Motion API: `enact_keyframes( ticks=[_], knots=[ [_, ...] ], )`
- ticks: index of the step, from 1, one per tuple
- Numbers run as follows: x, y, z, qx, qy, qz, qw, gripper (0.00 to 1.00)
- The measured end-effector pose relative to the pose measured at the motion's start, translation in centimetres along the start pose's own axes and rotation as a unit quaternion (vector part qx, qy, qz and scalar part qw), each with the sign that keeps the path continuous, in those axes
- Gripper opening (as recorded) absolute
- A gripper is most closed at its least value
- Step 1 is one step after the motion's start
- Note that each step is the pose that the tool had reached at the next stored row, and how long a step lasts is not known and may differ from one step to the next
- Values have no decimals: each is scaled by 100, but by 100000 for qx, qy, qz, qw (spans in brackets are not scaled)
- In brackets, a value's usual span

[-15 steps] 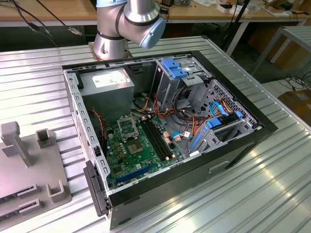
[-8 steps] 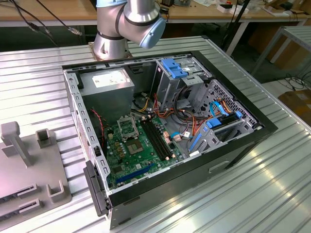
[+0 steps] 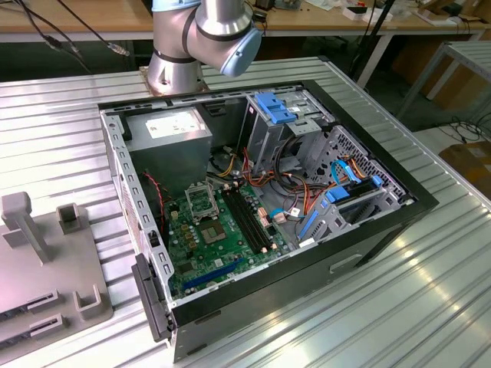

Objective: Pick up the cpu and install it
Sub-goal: 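Pick up the cpu and move it towards the insertion slot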

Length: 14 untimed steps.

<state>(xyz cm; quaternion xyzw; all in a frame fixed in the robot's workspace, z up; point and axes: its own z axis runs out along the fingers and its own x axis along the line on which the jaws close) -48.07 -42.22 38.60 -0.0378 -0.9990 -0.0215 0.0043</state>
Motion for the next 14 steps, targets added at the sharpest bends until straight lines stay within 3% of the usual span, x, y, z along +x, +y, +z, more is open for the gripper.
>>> enact_keyframes(
  ticks=[5,7,11,14],
  knots=[
    [2,0,0,-2,-1,1,100000,24],
    [4,0,0,0,1,2,100000,31],
    [4,-1,0,-3,3,-4,100000,31],
    [4,-2,-1,12,49,-865,99996,32]
  ],
)
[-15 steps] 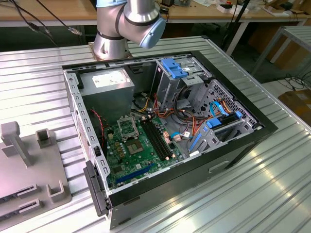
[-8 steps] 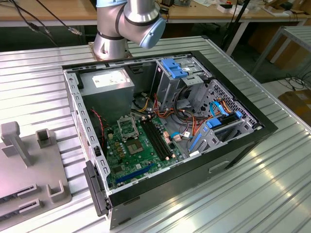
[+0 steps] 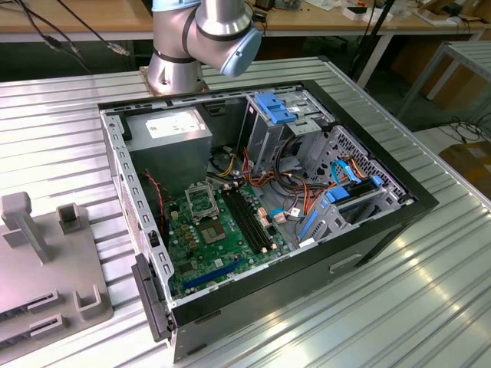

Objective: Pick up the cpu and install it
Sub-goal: 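Pick up the cpu and move it towards the insertion slot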

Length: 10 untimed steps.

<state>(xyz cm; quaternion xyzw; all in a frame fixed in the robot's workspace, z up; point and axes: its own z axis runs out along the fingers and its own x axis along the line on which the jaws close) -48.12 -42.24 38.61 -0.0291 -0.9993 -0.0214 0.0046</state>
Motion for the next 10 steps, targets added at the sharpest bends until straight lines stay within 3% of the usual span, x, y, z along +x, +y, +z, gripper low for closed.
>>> enact_keyframes(
  ticks=[3,6,9,10],
  knots=[
    [-1,-1,1,22,96,-2322,99973,38],
    [-1,-1,9,51,239,-4999,99875,40],
    [-2,-5,57,54,277,-5399,99854,45],
    [-2,-7,76,54,273,-5431,99852,52]
  ],
)
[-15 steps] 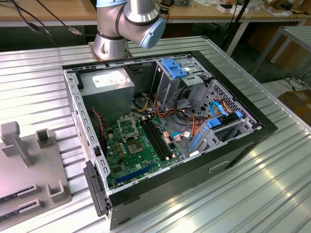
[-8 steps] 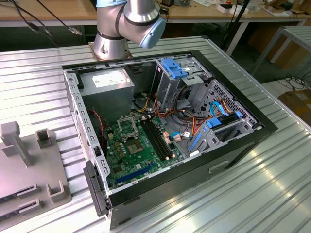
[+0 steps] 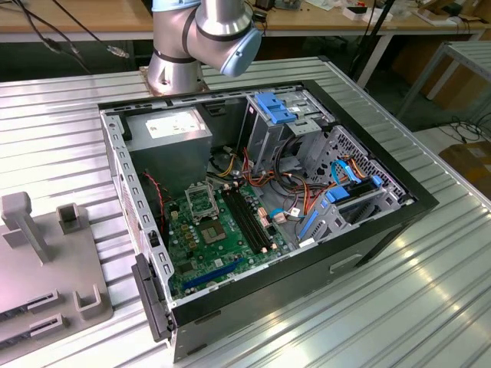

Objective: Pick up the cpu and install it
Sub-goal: 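Pick up the cpu and move it towards the insertion slot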

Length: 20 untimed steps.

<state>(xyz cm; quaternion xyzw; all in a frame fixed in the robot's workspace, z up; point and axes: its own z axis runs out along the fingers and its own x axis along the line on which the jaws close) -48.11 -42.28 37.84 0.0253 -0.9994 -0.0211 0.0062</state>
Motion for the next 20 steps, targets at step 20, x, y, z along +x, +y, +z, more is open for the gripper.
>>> enact_keyframes(
  ticks=[20],
  knots=[
    [-1,-21,178,4,7,0,100000,52]
  ],
)
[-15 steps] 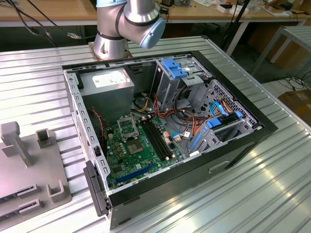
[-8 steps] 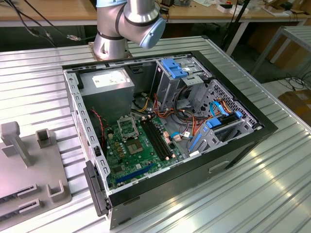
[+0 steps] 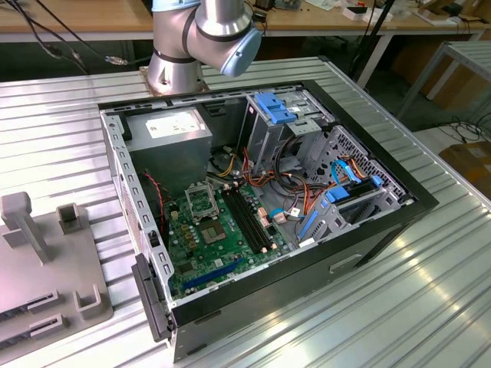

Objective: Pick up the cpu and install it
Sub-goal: 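Pick up the cpu and move it towards the insertion slot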

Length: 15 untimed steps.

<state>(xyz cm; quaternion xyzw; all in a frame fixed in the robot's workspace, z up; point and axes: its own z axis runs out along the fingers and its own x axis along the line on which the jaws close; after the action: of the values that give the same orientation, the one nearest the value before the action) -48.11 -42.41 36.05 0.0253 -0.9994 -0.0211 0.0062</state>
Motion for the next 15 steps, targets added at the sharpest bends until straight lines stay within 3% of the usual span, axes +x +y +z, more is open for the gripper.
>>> enact_keyframes(
  ticks=[15],
  knots=[
    [-2,-6,140,-2,-8,-4,100000,52]
  ],
)
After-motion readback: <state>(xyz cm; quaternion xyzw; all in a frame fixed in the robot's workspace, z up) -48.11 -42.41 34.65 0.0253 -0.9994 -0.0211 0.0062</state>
